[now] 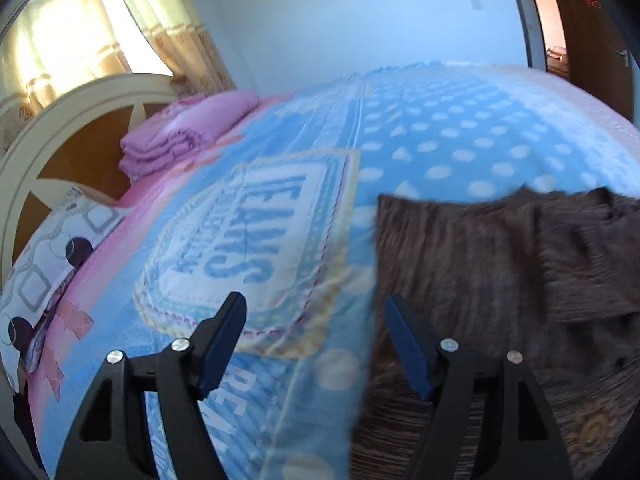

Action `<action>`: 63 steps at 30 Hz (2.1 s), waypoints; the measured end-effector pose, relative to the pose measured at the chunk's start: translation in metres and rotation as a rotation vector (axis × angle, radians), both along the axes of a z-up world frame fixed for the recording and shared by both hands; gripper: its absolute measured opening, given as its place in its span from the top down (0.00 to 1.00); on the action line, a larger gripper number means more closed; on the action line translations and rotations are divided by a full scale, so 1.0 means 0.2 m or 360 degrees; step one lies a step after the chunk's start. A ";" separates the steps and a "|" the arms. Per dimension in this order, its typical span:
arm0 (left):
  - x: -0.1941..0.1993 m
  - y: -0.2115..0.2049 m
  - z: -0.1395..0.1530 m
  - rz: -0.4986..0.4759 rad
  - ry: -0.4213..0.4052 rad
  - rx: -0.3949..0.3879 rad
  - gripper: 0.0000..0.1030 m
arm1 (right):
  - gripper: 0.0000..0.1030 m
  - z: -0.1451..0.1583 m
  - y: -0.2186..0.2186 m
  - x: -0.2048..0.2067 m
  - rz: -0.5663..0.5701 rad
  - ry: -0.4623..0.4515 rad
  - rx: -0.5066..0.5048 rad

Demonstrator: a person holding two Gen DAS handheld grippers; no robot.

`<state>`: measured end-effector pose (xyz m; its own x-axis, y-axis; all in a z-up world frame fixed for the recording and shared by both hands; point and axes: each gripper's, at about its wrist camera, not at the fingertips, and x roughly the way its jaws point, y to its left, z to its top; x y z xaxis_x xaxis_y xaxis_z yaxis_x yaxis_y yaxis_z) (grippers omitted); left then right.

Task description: Fold small clothes

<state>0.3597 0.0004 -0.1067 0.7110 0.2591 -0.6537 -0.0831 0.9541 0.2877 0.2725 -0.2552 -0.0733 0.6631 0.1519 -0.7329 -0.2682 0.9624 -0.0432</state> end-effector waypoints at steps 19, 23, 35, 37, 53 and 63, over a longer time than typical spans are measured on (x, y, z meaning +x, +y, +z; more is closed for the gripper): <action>-0.01 0.10 -0.17 0.0027 0.0113 -0.0173 0.18 | 0.68 -0.15 0.41 0.71 -0.0177 -0.0001 -0.0417; -0.01 0.11 -0.17 0.0032 0.0112 -0.0185 0.17 | 0.68 -0.10 0.13 0.75 -0.0402 0.0041 -0.0347; -0.03 0.16 -0.17 0.0155 0.0129 -0.0138 0.04 | 0.68 -0.21 0.25 0.37 -0.0037 0.0299 0.0155; -0.03 0.20 -0.18 0.0207 0.0142 -0.0164 0.00 | 0.68 -0.23 0.27 0.32 -0.0031 0.0300 0.0176; 0.21 -0.17 -0.06 -0.0077 0.0184 -0.0015 0.00 | 0.59 -0.15 0.07 -0.03 -0.0060 0.0066 0.0101; 0.24 -0.04 -0.16 0.0094 0.0173 0.0099 0.00 | 0.59 -0.14 -0.19 -0.05 -0.0218 0.0012 0.0151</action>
